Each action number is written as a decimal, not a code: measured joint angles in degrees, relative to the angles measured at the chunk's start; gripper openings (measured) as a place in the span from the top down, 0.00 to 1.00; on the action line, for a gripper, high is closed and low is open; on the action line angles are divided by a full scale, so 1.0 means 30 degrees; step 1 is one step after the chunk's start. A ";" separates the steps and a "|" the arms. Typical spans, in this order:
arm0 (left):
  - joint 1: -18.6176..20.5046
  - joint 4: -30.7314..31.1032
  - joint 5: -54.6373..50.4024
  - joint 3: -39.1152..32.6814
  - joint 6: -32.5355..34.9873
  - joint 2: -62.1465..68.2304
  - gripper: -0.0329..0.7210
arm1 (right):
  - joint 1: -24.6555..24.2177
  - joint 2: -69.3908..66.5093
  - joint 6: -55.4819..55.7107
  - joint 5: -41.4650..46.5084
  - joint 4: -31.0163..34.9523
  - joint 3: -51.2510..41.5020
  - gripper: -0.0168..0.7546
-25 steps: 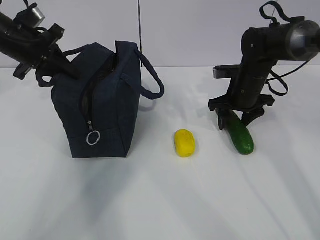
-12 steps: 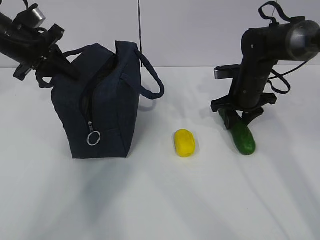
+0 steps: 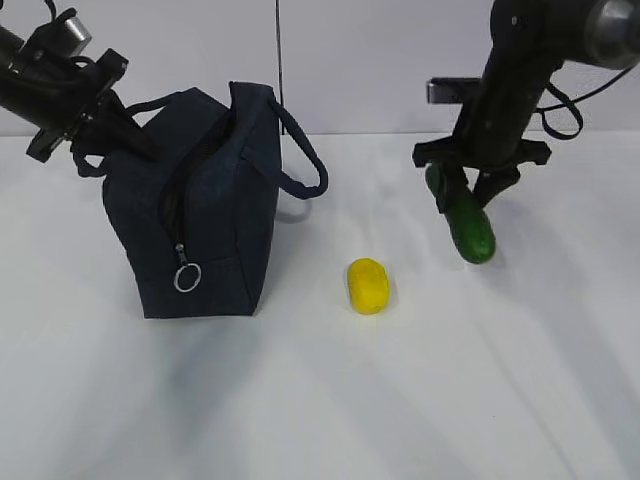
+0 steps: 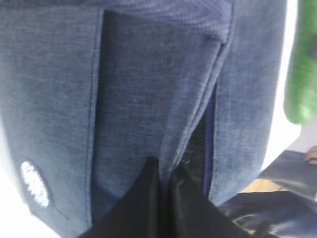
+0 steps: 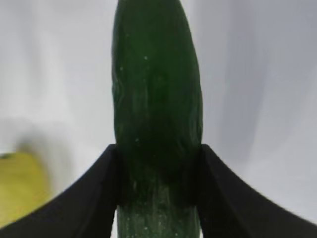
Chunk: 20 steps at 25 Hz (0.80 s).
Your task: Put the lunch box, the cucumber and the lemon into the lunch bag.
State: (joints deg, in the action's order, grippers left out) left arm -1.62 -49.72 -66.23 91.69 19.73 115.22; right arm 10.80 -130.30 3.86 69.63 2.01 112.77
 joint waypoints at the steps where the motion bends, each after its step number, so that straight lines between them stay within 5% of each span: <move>1: 0.0000 0.0000 -0.0119 0.0000 0.0000 0.0000 0.97 | 0.0000 0.0079 -0.0034 0.0033 0.0830 0.0384 0.53; 8: 0.0000 -0.0425 -0.0452 0.0000 0.0044 0.0000 0.97 | 0.0038 0.0726 -0.0713 0.0190 0.9590 0.3494 0.53; 12: 0.0000 -0.2351 -0.0452 0.0000 0.0766 0.0000 0.97 | 0.0399 0.0726 -0.1847 0.0190 1.4555 0.4488 0.53; 20: 0.0000 -0.4583 -0.0510 0.0000 0.1617 0.0000 0.97 | 0.1798 0.0143 -0.2957 -0.1528 1.7322 0.4611 0.53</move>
State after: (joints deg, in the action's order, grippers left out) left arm -1.62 -63.47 -67.76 91.69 24.58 115.22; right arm 16.19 -129.88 -5.01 65.05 53.97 126.60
